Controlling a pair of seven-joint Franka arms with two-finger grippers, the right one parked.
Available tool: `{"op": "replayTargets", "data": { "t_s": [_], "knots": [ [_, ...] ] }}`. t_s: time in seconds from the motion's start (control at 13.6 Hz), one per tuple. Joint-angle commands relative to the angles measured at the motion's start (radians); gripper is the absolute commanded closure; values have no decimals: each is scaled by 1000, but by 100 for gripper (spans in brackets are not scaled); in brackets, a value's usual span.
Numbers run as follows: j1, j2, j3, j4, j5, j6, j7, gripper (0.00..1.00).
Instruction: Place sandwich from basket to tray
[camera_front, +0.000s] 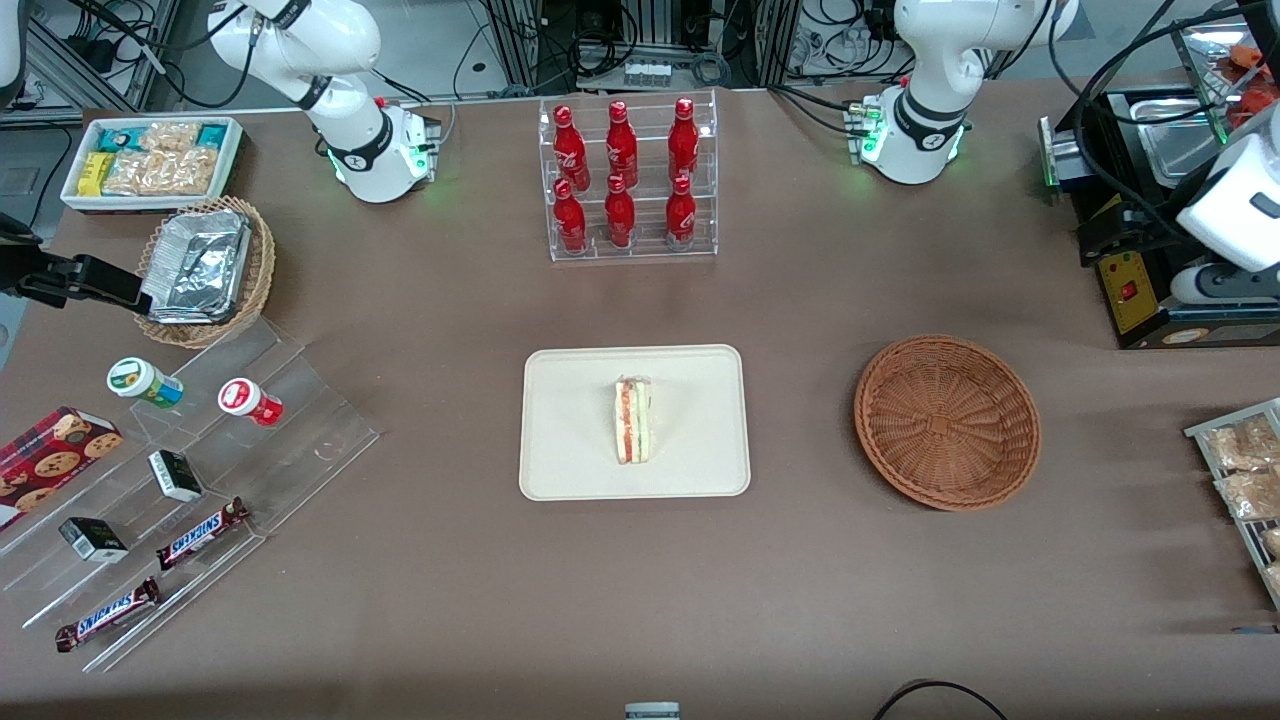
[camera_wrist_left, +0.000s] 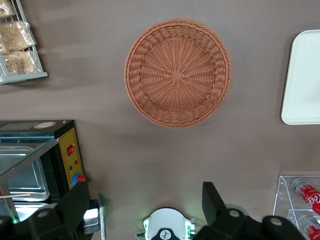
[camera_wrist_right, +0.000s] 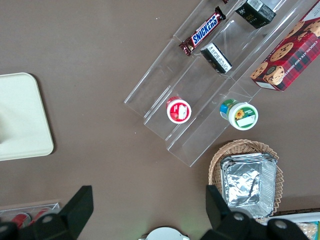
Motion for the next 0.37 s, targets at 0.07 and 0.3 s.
{"op": "replayTargets", "data": {
  "t_s": [0.07,0.3],
  "knots": [
    [3,0,4,-19,-13,4,14,0],
    [23,3,-1,-7,-15,2,17,0]
  ]
}}
